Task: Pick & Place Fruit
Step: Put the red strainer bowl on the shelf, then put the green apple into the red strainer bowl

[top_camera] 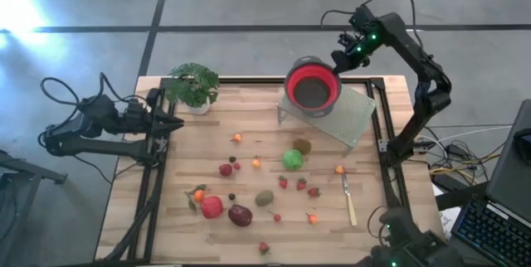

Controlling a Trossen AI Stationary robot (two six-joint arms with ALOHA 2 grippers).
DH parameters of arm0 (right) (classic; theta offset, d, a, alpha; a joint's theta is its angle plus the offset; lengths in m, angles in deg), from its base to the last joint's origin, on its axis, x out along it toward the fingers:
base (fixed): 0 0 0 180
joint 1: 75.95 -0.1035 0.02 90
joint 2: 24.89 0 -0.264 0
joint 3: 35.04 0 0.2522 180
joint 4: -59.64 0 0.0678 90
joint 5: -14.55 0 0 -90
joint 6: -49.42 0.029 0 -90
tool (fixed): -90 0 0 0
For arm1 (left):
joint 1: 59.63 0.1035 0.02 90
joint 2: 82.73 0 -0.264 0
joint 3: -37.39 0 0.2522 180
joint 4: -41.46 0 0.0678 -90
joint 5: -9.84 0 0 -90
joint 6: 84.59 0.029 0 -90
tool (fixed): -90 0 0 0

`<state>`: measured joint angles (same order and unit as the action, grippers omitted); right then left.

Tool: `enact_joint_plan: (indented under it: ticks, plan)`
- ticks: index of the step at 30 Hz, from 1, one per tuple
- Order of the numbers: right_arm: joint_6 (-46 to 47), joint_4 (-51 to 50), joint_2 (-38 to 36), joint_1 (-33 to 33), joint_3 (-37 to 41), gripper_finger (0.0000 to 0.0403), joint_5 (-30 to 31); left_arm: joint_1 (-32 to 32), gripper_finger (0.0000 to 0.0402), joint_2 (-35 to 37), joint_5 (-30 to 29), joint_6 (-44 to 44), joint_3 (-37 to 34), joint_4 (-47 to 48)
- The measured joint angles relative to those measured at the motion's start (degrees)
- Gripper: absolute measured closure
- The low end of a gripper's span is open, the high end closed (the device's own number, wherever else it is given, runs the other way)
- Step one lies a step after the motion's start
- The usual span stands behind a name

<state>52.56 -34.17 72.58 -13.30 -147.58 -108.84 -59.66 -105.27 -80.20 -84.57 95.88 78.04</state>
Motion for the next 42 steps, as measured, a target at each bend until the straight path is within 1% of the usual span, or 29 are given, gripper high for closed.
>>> enact_joint_plan:
  ticks: [6,12,19,26,29,32,38,39,42]
  plan:
    - [-1.0,0.3,0.9,0.5,-0.1,0.0328,1.3,0.0,0.0355,0.0,0.0,0.0,0.0,0.0]
    - [-1.9,1.1,1.0,0.9,-1.4,0.0286,4.3,0.0,0.0355,0.0,0.0,0.0,0.0,0.0]
    - [-1.9,1.1,0.7,0.9,-9.2,0.0247,5.1,0.0,0.0355,0.0,0.0,0.0,0.0,0.0]
    - [-1.8,0.9,0.5,-0.8,-19.4,0.0221,5.1,0.0,0.0355,0.0,0.0,0.0,0.0,0.0]
    - [-1.7,0.6,0.4,-3.3,-23.9,0.0218,5.1,0.0,0.0355,0.0,0.0,0.0,0.0,0.0]
    - [-2.3,-0.3,0.1,-6.9,-27.9,0.0224,5.1,0.0,0.0355,0.0,0.0,0.0,0.0,0.0]
    - [-3.4,-0.7,-3.4,-17.2,-31.3,0.025,5.5,0.0,0.0355,0.0,0.0,0.0,0.0,0.0]
    - [-3.4,-0.7,-4.3,-19.2,-31.3,0.0255,7.4,0.0,0.0355,0.0,0.0,0.0,0.0,0.0]
    - [-2.5,-1.0,-6.9,-25.5,-30.9,0.0271,17.0,0.0,0.0355,0.0,0.0,0.0,0.0,0.0]
